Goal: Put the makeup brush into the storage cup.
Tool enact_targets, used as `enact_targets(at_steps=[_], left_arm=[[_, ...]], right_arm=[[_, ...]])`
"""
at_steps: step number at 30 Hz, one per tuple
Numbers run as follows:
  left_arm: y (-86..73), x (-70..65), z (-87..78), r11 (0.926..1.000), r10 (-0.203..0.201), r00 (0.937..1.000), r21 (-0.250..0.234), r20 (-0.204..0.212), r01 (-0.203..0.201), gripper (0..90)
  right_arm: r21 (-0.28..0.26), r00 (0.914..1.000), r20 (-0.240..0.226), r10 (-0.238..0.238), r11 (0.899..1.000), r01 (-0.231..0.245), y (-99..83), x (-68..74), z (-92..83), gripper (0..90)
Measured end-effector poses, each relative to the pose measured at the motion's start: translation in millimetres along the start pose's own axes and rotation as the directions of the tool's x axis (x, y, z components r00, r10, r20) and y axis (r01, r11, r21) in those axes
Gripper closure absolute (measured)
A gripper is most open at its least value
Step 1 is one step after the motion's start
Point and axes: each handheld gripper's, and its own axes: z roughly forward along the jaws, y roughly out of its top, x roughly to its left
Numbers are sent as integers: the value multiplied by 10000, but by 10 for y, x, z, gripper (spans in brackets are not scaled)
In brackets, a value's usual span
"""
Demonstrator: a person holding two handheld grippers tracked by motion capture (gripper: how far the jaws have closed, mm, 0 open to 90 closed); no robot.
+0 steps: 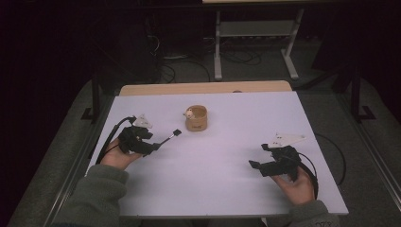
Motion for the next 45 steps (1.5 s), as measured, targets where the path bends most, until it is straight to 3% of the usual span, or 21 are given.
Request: enact_targets(at_steps=[8, 10, 16, 25, 30, 37, 39, 45], left_arm=[[144, 77, 233, 9962, 204, 9997, 846, 140, -215, 502], [172, 104, 308, 9958, 58, 9998, 914, 167, -73, 523], [224, 196, 496, 9858, 4, 9996, 1678, 280, -51, 582], [302, 197, 693, 9750, 40, 9999, 2222, 160, -75, 659], [304, 239, 766, 9661, -177, 9992, 2581, 350, 80, 707], [314, 256, 780, 9644, -662, 9969, 2591, 435, 527, 811], [316, 254, 782, 9641, -634, 9971, 2605, 410, 506, 855], [338, 234, 785, 9598, -588, 9978, 2764, 289, 486, 858]], right_arm=[[1, 10000, -3, -66, 10000, 66, 10, -3, 3, 212], [-16, 9999, -14, -118, 9999, 118, 14, -3, 8, 215], [-20, 10000, -2, -80, 10000, 80, 23, 2, 10, 217], [52, 9998, -14, -202, 9998, 202, 29, 3, 31, 219], [60, 9999, -22, -156, 9999, 156, 28, 1, 30, 220], [137, 9995, -29, -314, 9994, 314, 39, 11, 67, 227], [205, 9995, -62, -298, 9993, 299, 44, 28, 76, 242], [536, 9993, -352, -93, 9985, 112, 36, 10, 124, 264]])
